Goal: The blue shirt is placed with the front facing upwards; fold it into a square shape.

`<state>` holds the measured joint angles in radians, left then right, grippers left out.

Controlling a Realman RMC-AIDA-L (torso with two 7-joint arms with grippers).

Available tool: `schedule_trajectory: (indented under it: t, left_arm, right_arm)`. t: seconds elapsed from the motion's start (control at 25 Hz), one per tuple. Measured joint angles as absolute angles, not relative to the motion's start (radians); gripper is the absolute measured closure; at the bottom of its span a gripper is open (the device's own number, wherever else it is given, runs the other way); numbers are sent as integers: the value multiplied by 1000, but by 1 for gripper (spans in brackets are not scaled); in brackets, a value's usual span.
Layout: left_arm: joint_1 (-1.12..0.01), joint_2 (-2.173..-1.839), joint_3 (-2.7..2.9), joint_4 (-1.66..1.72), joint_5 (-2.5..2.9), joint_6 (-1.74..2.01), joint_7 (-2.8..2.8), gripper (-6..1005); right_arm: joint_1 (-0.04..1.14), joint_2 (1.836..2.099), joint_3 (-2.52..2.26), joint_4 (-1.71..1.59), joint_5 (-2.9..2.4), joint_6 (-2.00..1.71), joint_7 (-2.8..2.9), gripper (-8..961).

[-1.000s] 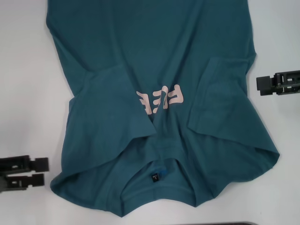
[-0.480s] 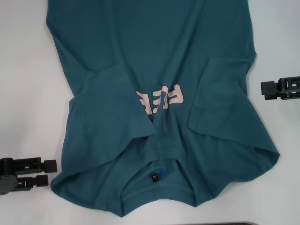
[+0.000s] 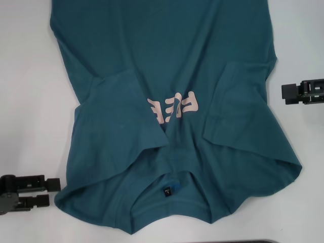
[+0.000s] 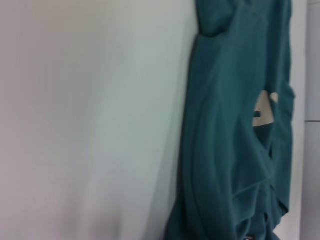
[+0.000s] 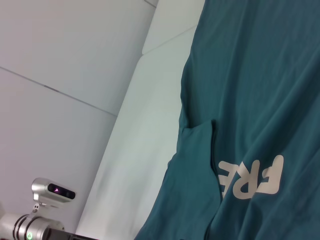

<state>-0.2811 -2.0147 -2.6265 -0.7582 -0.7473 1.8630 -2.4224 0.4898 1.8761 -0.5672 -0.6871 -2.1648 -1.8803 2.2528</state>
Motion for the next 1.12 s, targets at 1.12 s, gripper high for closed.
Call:
schedule_trajectory:
  t: [1.12]
  left_arm:
    - [-352, -2036, -2586, -710, -692, 1788, -2424, 239]
  right_arm:
    - [482, 1873, -540, -687, -2161, -1876, 2254, 188]
